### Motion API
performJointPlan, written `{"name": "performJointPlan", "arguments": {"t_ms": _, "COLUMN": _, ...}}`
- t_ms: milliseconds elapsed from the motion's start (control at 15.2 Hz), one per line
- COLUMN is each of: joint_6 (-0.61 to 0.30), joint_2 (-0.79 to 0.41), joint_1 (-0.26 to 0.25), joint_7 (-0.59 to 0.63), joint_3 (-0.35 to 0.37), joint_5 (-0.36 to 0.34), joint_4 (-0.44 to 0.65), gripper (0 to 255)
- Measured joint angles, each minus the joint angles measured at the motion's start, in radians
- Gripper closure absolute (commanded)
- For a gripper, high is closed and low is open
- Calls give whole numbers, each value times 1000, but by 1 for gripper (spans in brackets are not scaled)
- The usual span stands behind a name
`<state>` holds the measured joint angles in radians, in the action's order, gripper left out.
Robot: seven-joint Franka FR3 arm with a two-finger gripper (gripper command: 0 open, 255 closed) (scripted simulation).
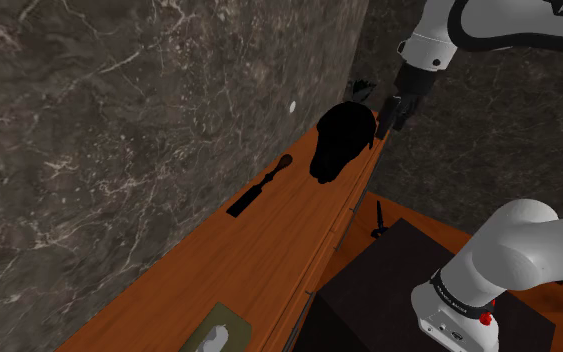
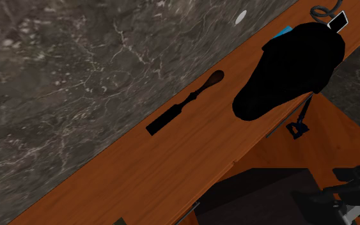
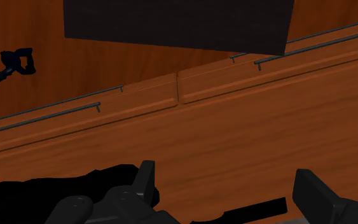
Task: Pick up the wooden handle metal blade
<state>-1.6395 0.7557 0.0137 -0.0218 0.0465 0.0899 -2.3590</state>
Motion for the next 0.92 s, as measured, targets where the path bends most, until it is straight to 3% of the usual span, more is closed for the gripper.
{"name": "performJointPlan", "arguments": {"t_ms": 198, "joint_6": -34, "joint_2": -31, "joint_1": 3, "joint_7": 31, "joint_3": 16, "joint_5": 12, "joint_4": -4, "gripper": 0}}
{"name": "performJointPlan", "arguments": {"t_ms": 924, "joint_6": -360, "joint_2": -368, "joint_1": 42, "joint_7": 286, "joint_3": 128, "joint_5": 68, "joint_4": 14, "gripper": 0}}
